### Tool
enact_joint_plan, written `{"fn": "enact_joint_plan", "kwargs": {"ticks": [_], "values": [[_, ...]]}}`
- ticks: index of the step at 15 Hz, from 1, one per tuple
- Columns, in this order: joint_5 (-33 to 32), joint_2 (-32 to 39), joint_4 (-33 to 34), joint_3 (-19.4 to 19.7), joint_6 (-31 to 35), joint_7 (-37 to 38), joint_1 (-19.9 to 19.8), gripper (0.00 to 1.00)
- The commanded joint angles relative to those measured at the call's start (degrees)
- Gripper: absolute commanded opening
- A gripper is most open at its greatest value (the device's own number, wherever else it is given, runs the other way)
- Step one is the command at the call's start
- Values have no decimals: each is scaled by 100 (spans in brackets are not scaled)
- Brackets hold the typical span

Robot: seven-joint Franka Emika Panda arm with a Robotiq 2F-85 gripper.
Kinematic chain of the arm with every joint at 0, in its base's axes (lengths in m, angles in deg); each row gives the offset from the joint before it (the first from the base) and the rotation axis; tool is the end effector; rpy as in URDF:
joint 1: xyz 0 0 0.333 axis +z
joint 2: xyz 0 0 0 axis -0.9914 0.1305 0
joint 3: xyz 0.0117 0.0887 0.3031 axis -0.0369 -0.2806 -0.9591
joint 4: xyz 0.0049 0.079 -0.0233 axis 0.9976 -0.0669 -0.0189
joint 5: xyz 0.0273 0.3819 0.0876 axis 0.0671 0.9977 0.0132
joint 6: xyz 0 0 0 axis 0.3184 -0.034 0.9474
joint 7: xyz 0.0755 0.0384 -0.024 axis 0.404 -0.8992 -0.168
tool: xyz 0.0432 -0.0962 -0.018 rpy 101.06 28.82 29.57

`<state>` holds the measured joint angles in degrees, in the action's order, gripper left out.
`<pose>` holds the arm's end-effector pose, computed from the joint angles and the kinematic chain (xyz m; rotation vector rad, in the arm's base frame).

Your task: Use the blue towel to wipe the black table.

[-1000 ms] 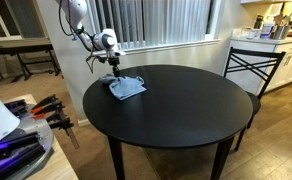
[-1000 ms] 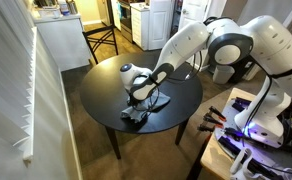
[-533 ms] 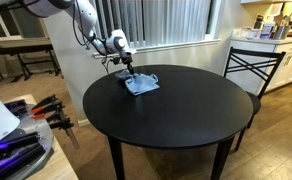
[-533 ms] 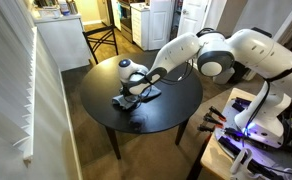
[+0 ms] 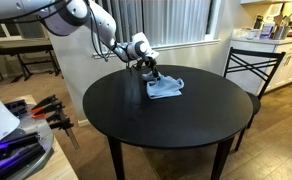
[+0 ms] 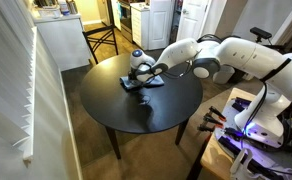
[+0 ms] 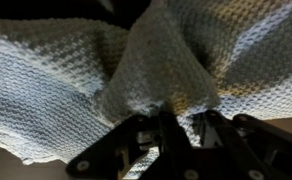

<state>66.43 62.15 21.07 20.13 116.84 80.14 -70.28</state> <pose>0.7903 0.0480 0.0665 2.6751 -1.2813 0.6432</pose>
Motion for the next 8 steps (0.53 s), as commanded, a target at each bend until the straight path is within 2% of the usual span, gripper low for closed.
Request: {"fn": "enact_joint_plan", "kwargs": {"ticks": [1,3,5,8], "values": [[68,-52,-413,468,591,606,-464,7],[56,-204,-929,801,912,1010,-636,7],[26,-381,-1595,1218,1118,1466,-644,7],[-90,-540,-2276,1574,903,1551,-479,7]]}}
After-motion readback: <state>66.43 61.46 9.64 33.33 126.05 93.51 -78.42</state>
